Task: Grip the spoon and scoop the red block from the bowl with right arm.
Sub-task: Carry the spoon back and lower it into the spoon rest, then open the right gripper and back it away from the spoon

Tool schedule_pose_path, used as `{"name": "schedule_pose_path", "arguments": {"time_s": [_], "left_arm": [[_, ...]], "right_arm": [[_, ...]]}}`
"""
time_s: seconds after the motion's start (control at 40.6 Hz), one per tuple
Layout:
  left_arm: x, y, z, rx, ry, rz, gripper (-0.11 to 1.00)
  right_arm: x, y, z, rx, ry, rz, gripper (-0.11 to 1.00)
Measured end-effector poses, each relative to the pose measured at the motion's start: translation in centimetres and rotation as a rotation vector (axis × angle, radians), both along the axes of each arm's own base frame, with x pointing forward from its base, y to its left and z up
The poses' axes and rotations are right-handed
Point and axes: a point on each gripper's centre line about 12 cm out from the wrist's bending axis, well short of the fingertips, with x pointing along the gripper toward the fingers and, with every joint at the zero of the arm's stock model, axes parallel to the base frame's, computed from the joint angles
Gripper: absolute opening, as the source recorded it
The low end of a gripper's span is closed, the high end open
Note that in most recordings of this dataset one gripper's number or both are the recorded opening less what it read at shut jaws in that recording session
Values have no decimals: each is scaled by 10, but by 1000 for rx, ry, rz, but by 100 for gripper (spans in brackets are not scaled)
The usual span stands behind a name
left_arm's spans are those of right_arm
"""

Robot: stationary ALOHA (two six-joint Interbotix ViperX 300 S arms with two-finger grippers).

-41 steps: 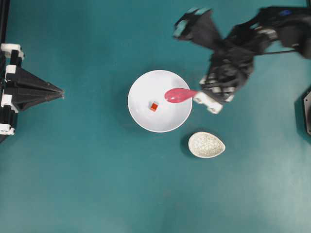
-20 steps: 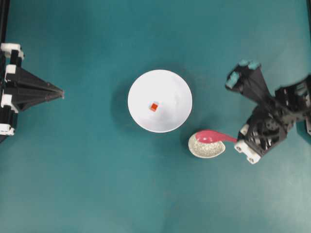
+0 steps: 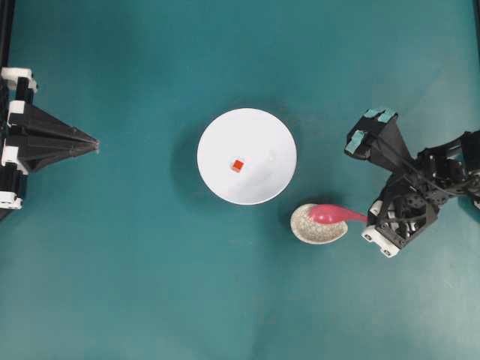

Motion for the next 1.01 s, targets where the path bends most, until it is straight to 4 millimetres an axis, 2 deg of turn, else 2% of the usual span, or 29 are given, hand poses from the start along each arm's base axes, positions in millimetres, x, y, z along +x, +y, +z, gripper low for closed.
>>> {"name": "schedule_pose_path", "arguments": {"time_s": [0.148,0.246,0.444,0.517,0.591,0.764,1.01], "left_arm": [[0,0,0,2,0,0,0],[0,0,0,0,2,0,0],[0,0,0,0,0,0,0],[0,0,1,1,-2,0,0],[0,0,1,1,-2,0,0],[0,0,0,0,0,0,0],[-1,0,2,-2,-8,0,0]], "right_arm": [[-1,2,-1,-29,0,36,50],[-2,1,-1,-60,-3,62,58],[-18,-2,-4,-142,107,145,59],[-21,-2,-2,-177,99,182,59],[-20,2,1,-236,-2,244,59],[-13,17,14,-313,-370,361,59],[-16,23,5,-276,-669,391,59]]}}
